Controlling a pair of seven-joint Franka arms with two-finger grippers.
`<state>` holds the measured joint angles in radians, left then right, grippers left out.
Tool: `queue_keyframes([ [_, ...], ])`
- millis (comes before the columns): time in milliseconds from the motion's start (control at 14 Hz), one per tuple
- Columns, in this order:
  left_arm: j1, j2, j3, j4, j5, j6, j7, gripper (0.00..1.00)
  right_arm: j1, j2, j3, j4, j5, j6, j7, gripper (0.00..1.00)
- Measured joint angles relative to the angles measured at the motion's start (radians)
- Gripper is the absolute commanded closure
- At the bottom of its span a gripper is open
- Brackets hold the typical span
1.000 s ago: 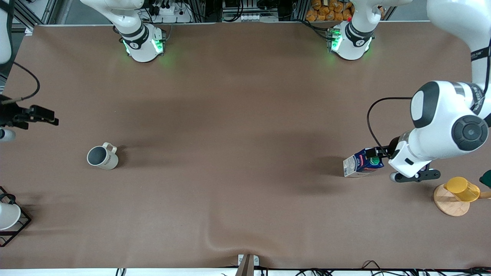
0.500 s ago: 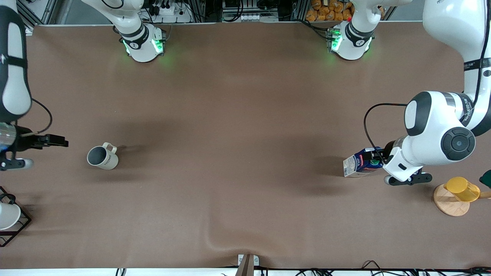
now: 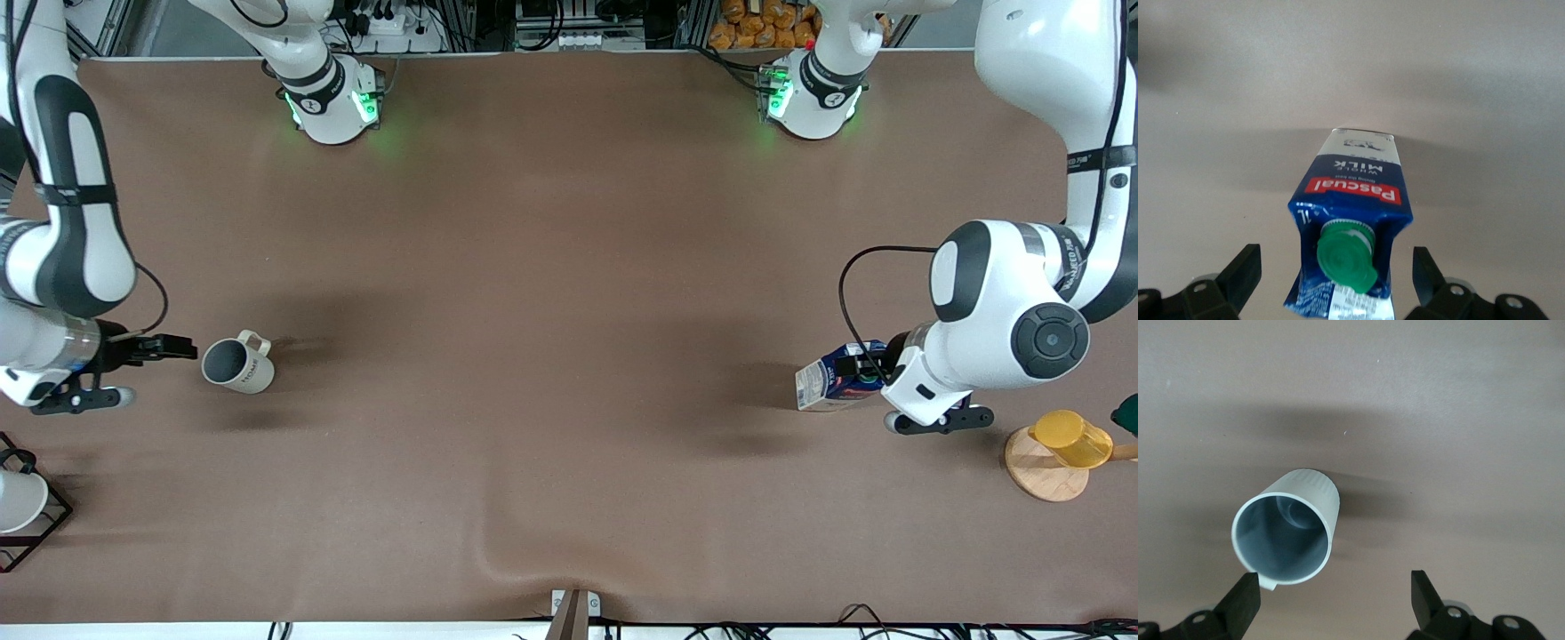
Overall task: Place milk next to cup
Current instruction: 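Grasp the milk carton with the left gripper while the right gripper grasps the mug, then carry the mug and milk carton toward the table middle with both grippers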
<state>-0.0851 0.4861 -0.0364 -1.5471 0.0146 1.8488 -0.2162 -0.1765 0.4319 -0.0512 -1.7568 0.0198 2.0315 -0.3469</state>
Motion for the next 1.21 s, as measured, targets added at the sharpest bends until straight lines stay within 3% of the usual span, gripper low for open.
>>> queue_keyframes([
  [71,0.0,0.006,0.0,0.0,0.0,0.005,0.0,0.0,0.001,0.001,0.002,-0.018,0.0,0.02,-0.001,0.0],
  [214,-0.001,0.012,0.0,0.0,0.0,0.008,0.0,0.01,0.001,0.007,0.004,-0.032,0.0,0.046,-0.002,0.1],
  [571,-0.001,0.014,0.0,0.0,0.0,0.009,0.0,0.4,0.009,0.058,0.013,-0.037,0.0,0.1,-0.002,0.11],
  [643,-0.001,0.014,0.0,0.0,0.0,0.009,0.0,0.48,0.009,0.068,0.014,-0.037,0.0,0.112,-0.002,0.22],
  [786,-0.001,0.015,0.0,0.0,0.0,0.009,0.0,0.54,0.009,0.086,0.015,-0.037,0.005,0.122,-0.002,0.7],
  [857,-0.001,0.015,0.0,0.001,0.0,0.009,0.0,0.63,0.009,0.095,0.017,-0.037,0.012,0.128,-0.002,0.85],
  [1000,-0.001,0.015,0.0,0.001,0.0,0.01,0.0,0.66,0.009,0.104,0.02,-0.037,0.018,0.135,-0.002,1.0],
  [1214,-0.002,0.015,0.0,0.003,0.0,0.01,0.0,0.69,0.01,0.104,0.022,-0.035,0.019,0.133,-0.002,1.0],
])
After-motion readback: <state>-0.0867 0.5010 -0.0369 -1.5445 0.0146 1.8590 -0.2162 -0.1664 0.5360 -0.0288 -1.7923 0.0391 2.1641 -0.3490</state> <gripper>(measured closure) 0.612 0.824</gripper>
